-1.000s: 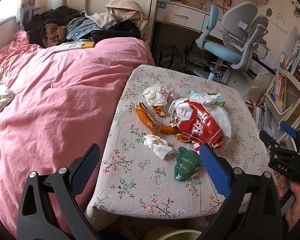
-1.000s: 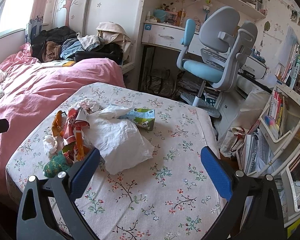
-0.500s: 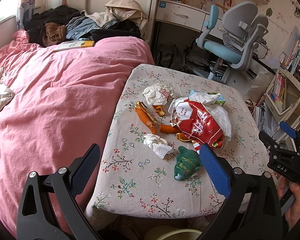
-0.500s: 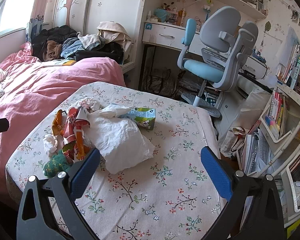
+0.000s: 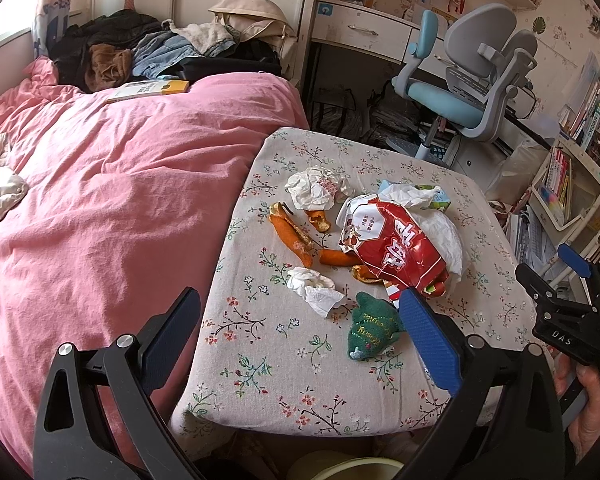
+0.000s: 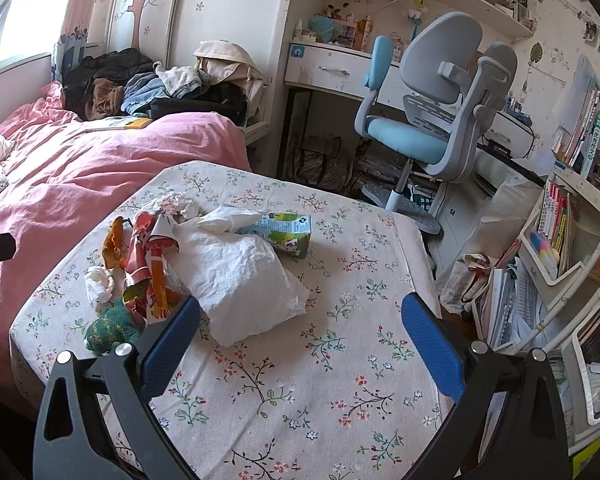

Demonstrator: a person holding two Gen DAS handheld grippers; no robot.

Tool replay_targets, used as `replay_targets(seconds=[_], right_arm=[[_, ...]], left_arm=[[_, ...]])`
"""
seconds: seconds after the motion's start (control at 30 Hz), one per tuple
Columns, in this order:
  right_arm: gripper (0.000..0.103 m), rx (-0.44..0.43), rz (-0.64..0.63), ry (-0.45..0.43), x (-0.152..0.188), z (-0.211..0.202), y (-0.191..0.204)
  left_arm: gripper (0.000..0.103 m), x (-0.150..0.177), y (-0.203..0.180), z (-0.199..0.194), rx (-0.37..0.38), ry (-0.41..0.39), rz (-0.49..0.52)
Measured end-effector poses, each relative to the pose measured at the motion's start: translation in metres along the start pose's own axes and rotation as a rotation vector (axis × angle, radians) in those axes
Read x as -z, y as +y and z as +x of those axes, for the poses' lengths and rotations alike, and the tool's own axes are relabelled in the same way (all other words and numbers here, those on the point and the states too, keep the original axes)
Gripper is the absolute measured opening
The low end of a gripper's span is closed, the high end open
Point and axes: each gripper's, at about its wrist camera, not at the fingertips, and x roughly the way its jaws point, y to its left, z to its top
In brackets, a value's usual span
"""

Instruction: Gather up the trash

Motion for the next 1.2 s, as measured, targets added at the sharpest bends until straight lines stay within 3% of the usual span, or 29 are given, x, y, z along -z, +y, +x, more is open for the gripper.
replay_targets(seconds=[1.2], right_arm=[[0.097, 0.002, -0.003, -0.007, -0.0004, 0.0013, 0.0014]], left_arm=[[0.096, -0.0026, 0.0005, 0.0002, 0.000, 0.003, -0.001]])
